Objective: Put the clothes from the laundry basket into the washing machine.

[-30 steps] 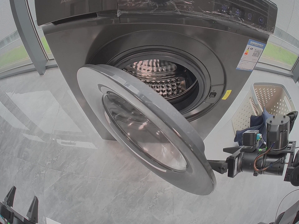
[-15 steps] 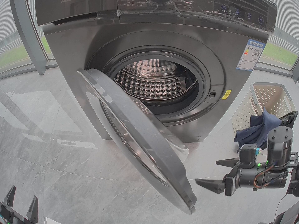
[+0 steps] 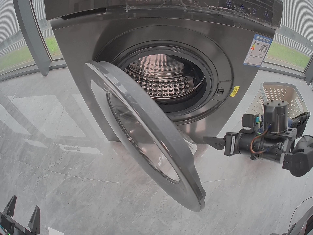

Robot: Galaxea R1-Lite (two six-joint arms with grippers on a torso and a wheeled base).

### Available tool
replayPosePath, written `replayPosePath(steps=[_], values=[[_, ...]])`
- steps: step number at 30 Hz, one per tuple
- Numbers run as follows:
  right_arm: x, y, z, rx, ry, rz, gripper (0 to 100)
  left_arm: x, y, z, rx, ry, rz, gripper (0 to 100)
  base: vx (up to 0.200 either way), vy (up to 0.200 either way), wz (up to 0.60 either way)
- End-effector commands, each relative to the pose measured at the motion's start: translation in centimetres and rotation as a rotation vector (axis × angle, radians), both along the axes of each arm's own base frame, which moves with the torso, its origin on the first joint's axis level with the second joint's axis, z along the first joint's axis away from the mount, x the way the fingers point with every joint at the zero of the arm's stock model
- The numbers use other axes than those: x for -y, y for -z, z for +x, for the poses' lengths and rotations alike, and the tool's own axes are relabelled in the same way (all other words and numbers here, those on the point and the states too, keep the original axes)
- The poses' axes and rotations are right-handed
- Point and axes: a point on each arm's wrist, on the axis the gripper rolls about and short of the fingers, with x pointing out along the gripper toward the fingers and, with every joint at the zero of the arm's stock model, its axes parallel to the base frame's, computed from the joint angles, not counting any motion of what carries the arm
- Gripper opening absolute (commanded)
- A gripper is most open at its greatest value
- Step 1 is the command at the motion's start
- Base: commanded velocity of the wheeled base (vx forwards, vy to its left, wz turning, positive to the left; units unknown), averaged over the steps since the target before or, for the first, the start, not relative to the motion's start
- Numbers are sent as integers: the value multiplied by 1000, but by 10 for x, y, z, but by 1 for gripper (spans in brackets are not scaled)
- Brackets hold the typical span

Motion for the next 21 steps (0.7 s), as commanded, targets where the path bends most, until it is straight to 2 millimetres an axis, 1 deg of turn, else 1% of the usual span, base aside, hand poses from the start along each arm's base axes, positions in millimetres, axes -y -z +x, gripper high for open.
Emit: replayPosePath(steps=[1, 4, 7, 8, 9, 14, 17, 19, 21], values=[[-16, 10, 43, -11, 59, 4, 100, 0, 5, 0, -6, 0, -1, 100, 0, 0, 0], [-23, 14, 50, -19, 51, 6, 100, 0, 5, 0, -6, 0, -1, 100, 0, 0, 0], [-35, 22, 43, -42, 12, -5, 100, 0, 5, 0, -6, 0, -1, 100, 0, 0, 0], [-35, 22, 43, -42, 10, -5, 100, 0, 5, 0, -6, 0, -1, 100, 0, 0, 0], [-39, 26, 36, -58, -9, -15, 100, 0, 5, 0, -6, 0, -1, 100, 0, 0, 0], [-44, 31, 24, -77, -40, -29, 100, 0, 5, 0, -6, 0, -1, 100, 0, 0, 0], [-47, 33, 10, -89, -75, -39, 100, 0, 5, 0, -6, 0, -1, 100, 0, 0, 0], [-53, 35, 0, -97, -108, -44, 100, 0, 5, 0, -6, 0, -1, 100, 0, 0, 0], [-57, 35, -5, -99, -128, -47, 100, 0, 5, 0, -6, 0, -1, 100, 0, 0, 0]])
